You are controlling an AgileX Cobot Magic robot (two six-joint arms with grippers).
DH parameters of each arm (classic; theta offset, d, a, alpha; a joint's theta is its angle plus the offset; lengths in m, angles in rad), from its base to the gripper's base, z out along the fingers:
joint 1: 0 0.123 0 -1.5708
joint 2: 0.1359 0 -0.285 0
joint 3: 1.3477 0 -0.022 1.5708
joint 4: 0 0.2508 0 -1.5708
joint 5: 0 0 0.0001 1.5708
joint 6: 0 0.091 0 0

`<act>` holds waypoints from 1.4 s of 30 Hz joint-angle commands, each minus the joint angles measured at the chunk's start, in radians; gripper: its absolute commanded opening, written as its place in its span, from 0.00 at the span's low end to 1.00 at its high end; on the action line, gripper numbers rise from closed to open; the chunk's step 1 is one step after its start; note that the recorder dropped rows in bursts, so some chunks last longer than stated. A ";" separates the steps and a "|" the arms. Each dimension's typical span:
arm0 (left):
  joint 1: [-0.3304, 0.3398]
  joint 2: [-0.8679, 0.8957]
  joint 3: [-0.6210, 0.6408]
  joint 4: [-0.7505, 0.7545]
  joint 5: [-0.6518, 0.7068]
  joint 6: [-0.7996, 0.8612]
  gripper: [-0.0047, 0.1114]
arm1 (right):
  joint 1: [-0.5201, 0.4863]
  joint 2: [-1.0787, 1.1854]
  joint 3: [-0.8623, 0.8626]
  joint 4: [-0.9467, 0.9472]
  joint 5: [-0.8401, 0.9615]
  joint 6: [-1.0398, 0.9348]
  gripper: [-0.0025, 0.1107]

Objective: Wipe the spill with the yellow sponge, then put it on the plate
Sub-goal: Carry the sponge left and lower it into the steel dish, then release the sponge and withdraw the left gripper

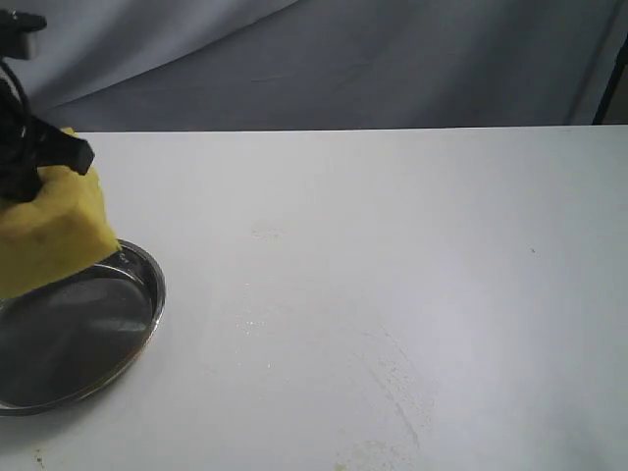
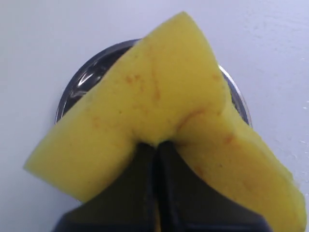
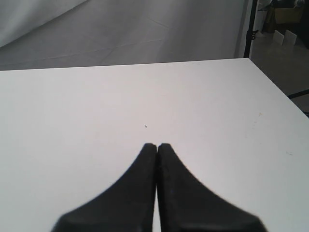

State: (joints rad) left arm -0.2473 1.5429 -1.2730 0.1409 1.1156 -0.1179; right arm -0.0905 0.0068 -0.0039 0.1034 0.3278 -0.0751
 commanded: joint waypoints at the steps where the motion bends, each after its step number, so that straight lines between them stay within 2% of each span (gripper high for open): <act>1: 0.050 -0.006 0.139 0.007 -0.145 0.013 0.04 | 0.002 -0.004 0.004 -0.007 -0.001 0.003 0.02; 10: 0.070 -0.001 0.360 0.004 -0.443 -0.001 0.04 | 0.002 -0.004 0.004 -0.007 -0.001 0.003 0.02; 15: 0.070 0.059 0.374 0.004 -0.457 -0.065 0.05 | 0.002 -0.004 0.004 -0.007 -0.001 0.003 0.02; 21: 0.070 0.136 0.374 0.004 -0.449 -0.065 0.06 | 0.002 -0.004 0.004 -0.007 -0.001 0.003 0.02; 23: 0.070 0.146 0.374 0.004 -0.444 -0.065 0.11 | 0.002 -0.004 0.004 -0.007 -0.001 0.003 0.02; 28: 0.070 0.147 0.374 0.004 -0.446 -0.065 0.38 | 0.002 -0.004 0.004 -0.007 -0.001 0.003 0.02; 32: 0.070 0.144 0.369 0.004 -0.439 -0.094 0.52 | 0.002 -0.004 0.004 -0.007 -0.001 0.003 0.02; 36: 0.070 0.144 0.325 0.004 -0.379 -0.117 0.57 | 0.002 -0.004 0.004 -0.007 -0.001 0.003 0.02; 42: 0.070 0.144 0.206 0.022 -0.215 -0.117 0.56 | 0.002 -0.004 0.004 -0.007 -0.001 0.003 0.02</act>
State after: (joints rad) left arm -0.1809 1.6930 -1.0168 0.1497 0.8298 -0.2206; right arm -0.0905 0.0068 -0.0039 0.1034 0.3278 -0.0751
